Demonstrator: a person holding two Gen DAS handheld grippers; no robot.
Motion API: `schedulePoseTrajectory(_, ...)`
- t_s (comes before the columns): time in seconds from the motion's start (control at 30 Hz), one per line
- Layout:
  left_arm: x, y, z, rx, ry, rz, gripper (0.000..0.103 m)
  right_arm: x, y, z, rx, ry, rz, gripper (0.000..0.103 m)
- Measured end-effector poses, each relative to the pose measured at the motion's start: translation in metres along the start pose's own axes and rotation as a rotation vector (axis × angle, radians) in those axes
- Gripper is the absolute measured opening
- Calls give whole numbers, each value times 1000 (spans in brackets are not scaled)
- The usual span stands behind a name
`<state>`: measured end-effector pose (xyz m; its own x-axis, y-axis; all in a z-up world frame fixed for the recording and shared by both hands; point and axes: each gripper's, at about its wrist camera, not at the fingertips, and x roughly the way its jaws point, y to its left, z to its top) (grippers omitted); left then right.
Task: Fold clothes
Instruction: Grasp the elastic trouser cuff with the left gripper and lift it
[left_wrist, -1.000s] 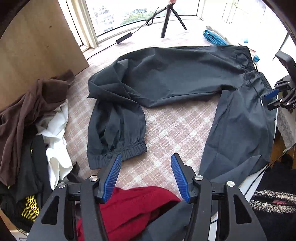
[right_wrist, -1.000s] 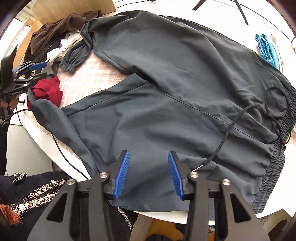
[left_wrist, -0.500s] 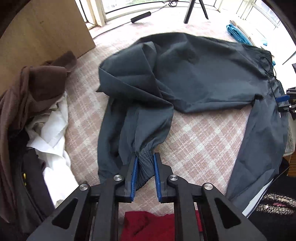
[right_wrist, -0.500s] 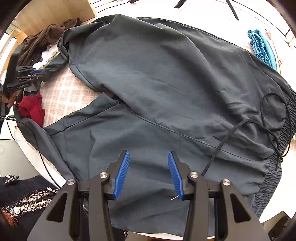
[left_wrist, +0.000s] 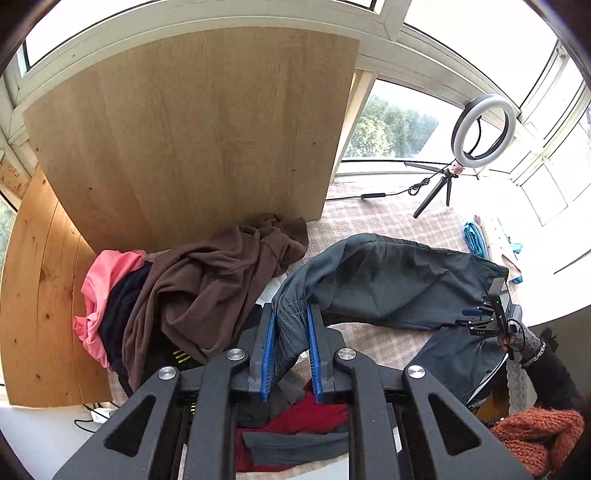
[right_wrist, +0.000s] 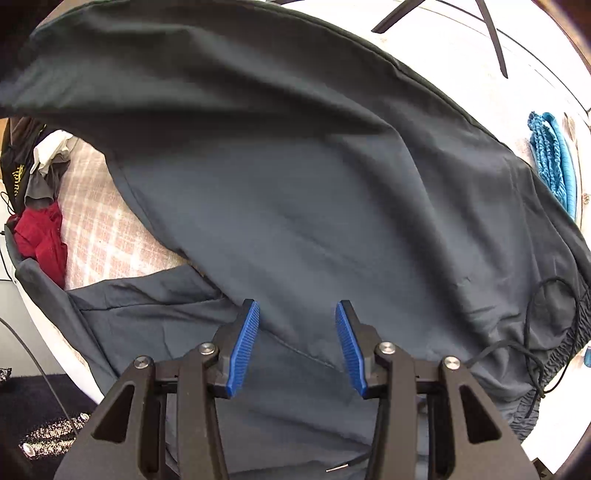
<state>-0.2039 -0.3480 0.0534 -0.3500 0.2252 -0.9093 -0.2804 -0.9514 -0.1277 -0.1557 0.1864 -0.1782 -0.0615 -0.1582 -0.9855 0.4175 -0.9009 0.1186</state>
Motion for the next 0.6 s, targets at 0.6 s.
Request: schedulePoseTrajectory(0.6, 180, 43, 28, 64, 240, 218, 18, 21, -32, 132, -151, -86, -90, 55)
